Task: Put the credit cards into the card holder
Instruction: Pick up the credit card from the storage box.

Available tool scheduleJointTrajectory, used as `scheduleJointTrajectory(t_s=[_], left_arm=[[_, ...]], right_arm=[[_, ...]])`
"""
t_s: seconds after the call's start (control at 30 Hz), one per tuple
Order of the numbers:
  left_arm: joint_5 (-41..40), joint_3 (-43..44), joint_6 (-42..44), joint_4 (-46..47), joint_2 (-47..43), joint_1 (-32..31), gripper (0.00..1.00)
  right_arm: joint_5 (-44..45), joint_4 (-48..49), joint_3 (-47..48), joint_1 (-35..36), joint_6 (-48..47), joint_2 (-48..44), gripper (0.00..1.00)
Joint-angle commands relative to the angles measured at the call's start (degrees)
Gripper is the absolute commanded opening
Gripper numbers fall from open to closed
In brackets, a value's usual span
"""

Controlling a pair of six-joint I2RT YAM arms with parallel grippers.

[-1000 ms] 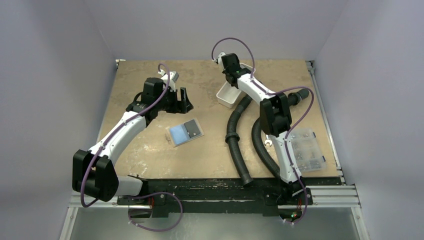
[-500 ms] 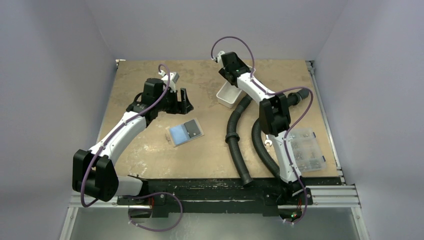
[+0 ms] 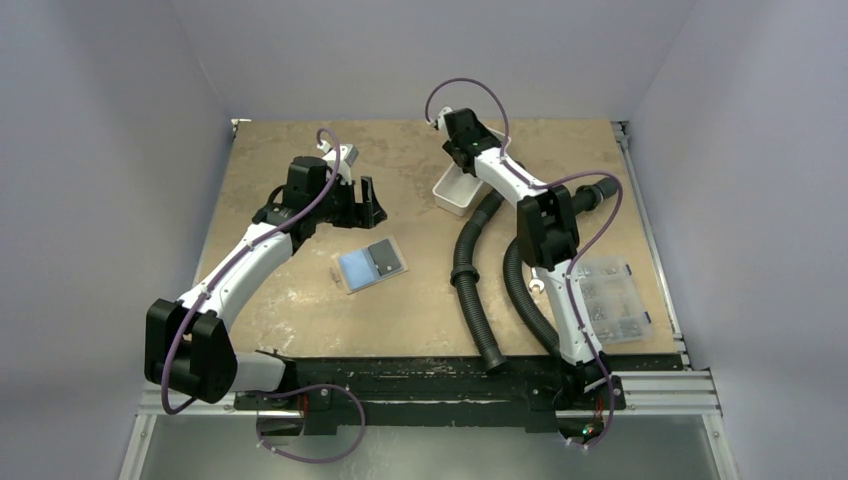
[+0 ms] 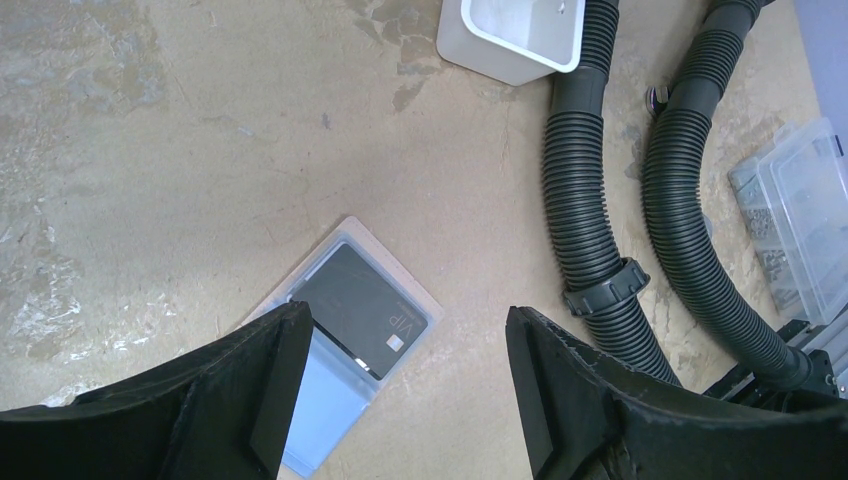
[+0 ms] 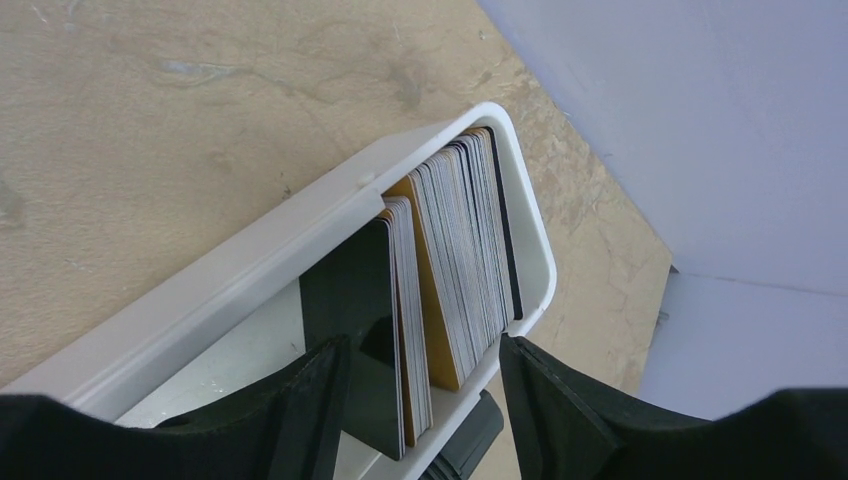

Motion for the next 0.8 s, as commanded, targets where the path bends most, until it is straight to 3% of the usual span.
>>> scheduleJointTrajectory(t_s=[0.0, 0.5, 0.77], left_arm=[[0.5, 0.0, 1.3, 1.8, -0.5, -0.4, 0.76], [0.6, -0.1, 1.3, 1.9, -0.5, -0.4, 0.76], [0.9, -0.1, 1.2, 2.0, -0.6, -0.4, 0.76]], right_arm=[[2.1, 2.6, -0.3, -0.5, -0.5, -0.7, 0.61], [6.8, 3.0, -0.1, -0.5, -1.0, -3.1, 0.39], [6.4, 2.3, -0.3, -0.2, -0.8, -4.1, 0.17]])
